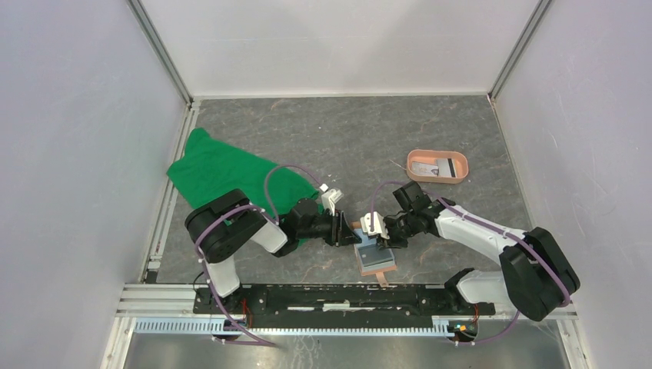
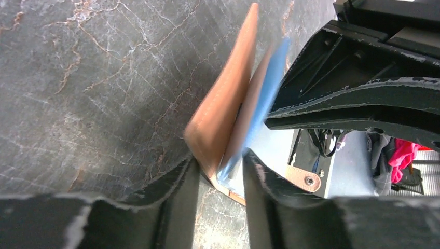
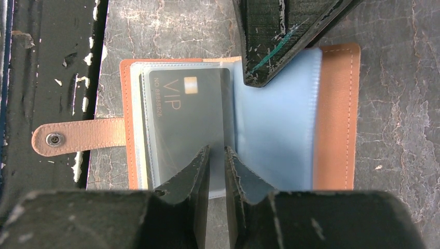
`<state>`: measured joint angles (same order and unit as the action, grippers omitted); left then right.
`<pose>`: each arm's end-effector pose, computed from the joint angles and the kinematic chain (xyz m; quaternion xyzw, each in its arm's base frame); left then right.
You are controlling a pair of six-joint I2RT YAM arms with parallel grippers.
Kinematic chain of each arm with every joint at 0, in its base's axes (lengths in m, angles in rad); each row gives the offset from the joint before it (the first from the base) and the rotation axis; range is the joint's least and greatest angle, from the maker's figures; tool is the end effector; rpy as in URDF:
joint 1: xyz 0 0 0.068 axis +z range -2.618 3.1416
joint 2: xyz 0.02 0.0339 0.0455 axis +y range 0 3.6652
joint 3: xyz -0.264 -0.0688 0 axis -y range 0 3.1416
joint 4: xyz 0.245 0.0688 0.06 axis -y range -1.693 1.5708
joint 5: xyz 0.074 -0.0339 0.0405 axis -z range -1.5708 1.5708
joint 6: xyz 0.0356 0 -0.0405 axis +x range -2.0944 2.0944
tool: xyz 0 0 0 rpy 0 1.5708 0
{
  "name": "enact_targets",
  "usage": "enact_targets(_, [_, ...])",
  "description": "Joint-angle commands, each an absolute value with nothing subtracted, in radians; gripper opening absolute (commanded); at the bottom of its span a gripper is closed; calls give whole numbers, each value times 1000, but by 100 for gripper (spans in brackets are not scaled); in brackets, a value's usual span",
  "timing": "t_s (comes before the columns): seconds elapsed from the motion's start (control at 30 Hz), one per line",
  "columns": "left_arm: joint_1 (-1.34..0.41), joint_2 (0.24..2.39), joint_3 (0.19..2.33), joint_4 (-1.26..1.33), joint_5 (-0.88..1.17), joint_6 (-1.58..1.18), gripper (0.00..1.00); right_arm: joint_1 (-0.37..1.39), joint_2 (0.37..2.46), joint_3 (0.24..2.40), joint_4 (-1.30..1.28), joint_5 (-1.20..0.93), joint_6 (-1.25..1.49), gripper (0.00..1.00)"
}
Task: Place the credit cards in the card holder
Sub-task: Open the card holder at the center of the board.
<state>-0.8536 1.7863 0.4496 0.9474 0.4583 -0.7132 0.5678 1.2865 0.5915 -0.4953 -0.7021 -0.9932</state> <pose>0.1785 -0.2286 0.1068 0.1829 0.7979 -0.5164 0.2512 0.1648 0.1324 0.1621 -0.6950 0.6094 0.2926 0.2449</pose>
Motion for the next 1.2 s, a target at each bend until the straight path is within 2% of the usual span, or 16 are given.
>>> enact_targets(0.0, [-858, 1818, 474, 1061, 495, -750, 35, 572, 1266, 594, -505, -710, -1021, 22])
enact_targets(0.13, [-858, 1796, 465, 1105, 480, -733, 19, 572, 1237, 595, -516, -729, -1031, 22])
enact_targets(0.27, [-858, 1686, 438, 1073, 385, -660, 15, 569, 1216, 596, -528, -747, -1043, 22])
enact_targets(0.5, [-886, 1493, 449, 865, 231, -496, 14, 566, 1220, 597, -530, -763, -1047, 19])
enact_targets(0.67, [-912, 1471, 446, 823, 193, -462, 14, 566, 1254, 605, -503, -730, -1010, 18])
enact_targets(0.97, [-921, 1522, 412, 892, 152, -461, 15, 566, 1270, 609, -471, -719, -969, 18])
enact_targets(1.17, [-881, 1667, 374, 1096, 143, -563, 18, 566, 1340, 662, -475, -713, -940, 18])
